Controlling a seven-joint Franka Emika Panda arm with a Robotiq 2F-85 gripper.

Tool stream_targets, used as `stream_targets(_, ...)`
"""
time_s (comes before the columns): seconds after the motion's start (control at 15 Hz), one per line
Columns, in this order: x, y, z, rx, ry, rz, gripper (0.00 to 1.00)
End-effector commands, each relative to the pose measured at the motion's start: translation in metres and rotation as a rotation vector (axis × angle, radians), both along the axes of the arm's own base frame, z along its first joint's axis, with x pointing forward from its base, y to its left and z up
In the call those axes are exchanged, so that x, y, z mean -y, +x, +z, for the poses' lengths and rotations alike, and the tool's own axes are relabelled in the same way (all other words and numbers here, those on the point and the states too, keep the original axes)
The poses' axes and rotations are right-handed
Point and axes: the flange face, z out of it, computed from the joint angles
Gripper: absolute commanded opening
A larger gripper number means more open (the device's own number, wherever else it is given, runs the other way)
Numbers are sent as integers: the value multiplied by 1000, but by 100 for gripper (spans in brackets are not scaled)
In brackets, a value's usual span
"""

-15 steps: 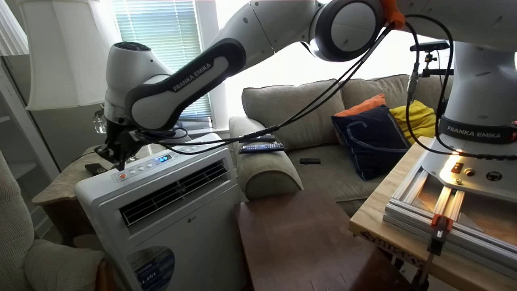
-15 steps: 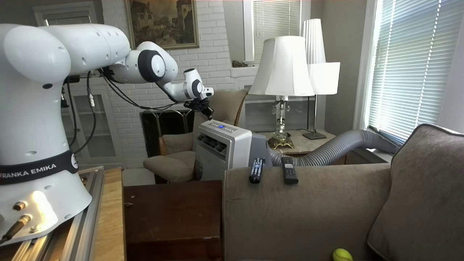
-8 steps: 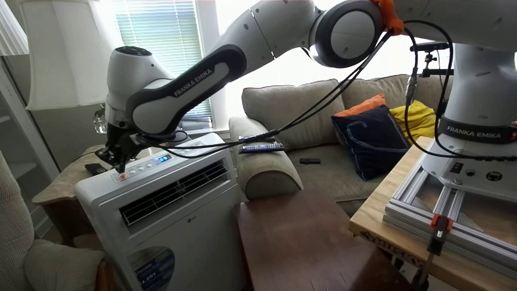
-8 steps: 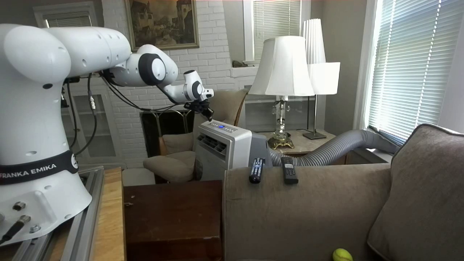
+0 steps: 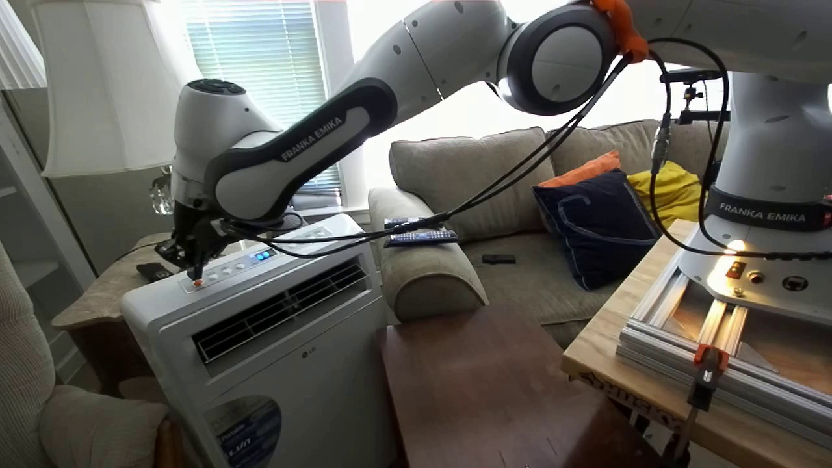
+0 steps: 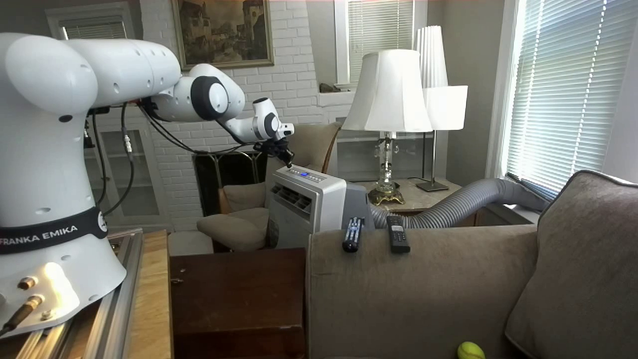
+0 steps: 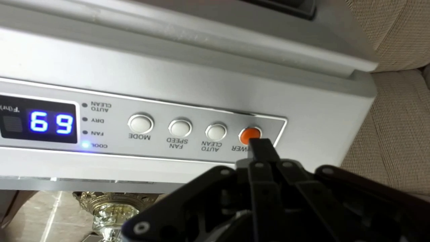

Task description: Turn off the air conditioner.

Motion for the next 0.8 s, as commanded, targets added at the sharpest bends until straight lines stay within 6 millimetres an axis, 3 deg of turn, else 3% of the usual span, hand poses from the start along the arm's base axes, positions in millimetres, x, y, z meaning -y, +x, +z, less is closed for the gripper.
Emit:
stream_targets(0.0, -2, 0, -4, 16, -10, 3, 0)
stream_targets(0.73, -3, -4, -21, 19, -36, -3, 0)
